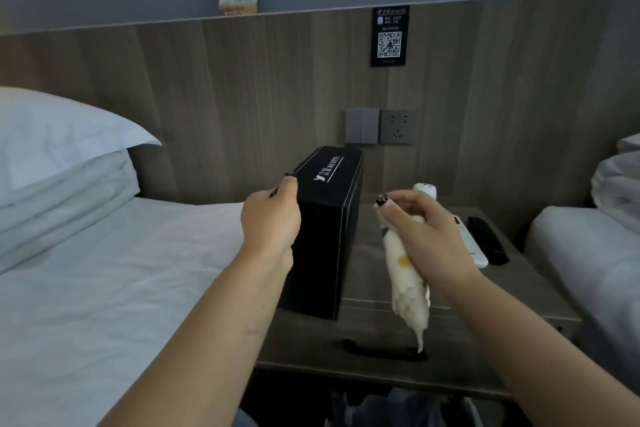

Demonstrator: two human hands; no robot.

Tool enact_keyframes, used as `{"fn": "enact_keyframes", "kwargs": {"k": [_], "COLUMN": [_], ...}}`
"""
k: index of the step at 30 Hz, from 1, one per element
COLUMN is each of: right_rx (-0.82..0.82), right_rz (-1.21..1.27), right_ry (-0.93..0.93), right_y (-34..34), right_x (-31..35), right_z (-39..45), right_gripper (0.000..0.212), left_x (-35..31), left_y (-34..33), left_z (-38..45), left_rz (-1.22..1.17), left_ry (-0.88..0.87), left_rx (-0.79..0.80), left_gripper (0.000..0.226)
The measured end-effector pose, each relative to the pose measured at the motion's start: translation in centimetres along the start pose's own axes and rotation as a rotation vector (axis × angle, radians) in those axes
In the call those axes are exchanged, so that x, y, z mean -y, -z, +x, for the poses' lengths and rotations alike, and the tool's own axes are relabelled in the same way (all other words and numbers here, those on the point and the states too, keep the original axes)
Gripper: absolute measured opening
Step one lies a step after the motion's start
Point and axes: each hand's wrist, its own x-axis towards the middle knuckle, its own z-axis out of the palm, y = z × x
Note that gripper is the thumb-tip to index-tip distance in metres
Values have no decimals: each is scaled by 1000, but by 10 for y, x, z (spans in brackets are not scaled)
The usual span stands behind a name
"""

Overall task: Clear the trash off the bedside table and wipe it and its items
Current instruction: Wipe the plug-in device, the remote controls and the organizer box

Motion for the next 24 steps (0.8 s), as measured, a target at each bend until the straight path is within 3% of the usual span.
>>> {"fn": "enact_keyframes", "kwargs": {"k": [2, 6, 13, 16, 19, 21, 24], "right_rx": [13, 19, 48, 69, 97, 141, 220], "right_rz": [-8, 23, 428, 613, 672, 652, 560], "right_ry": [22, -6, -397, -500, -479, -462, -436], "right_y": [-4, -8, 12, 20, 23, 25, 27], "right_x": [13, 27, 30, 27, 18, 14, 8], "right_z": [4, 1, -32, -48, -63, -73, -87], "right_gripper": [18, 14, 29, 38, 36, 32, 33], "left_x": [5, 10, 17, 32, 56, 73, 90], "left_y": [-2, -12, 7, 18, 22, 20, 14], "left_z": [-9, -23, -33, -51, -81, -101, -121], "left_rz": [-98, -121, -105, 0, 19, 16, 48], "left_ry": [80, 14, -11, -260, -625, -714, -613], "left_rx": [35, 37, 146, -7, -124, -19, 270], "left_gripper": [34, 36, 32, 12, 22, 25, 32]}}
